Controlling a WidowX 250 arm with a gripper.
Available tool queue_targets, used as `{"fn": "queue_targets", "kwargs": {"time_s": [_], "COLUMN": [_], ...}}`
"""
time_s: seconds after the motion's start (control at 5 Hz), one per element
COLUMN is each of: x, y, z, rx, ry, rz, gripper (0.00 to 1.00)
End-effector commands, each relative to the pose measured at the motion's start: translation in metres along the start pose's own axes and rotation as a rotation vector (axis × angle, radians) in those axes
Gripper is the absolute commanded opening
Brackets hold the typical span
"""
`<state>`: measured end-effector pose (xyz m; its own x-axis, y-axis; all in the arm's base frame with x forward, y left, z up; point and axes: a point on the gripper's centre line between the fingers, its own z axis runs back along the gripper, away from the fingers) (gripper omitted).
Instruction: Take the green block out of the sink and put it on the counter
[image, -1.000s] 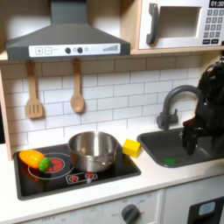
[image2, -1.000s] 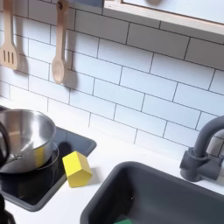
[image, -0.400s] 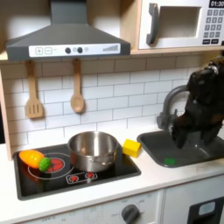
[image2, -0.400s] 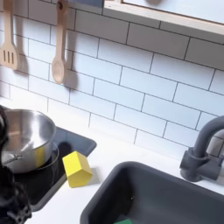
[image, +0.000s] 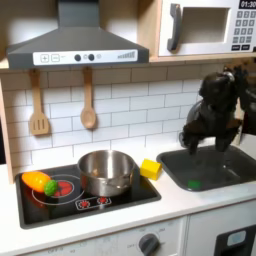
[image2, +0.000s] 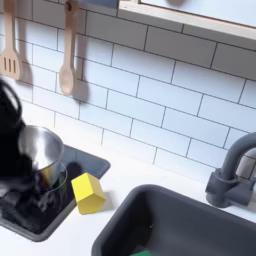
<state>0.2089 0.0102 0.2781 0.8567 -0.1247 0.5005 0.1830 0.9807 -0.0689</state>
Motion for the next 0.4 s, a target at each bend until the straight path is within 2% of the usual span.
{"fn": "queue_targets", "kwargs": {"time_s": [0.0, 0.2], "x": [0.037, 0.052], "y": [-0.002, -0.003], "z": [-0.011, -0.01], "rx": [-0.047, -0.062], "ry": [-0.082, -0.128], "rz": [-0.02, -0.021], "gripper": [1.0, 1.0]}}
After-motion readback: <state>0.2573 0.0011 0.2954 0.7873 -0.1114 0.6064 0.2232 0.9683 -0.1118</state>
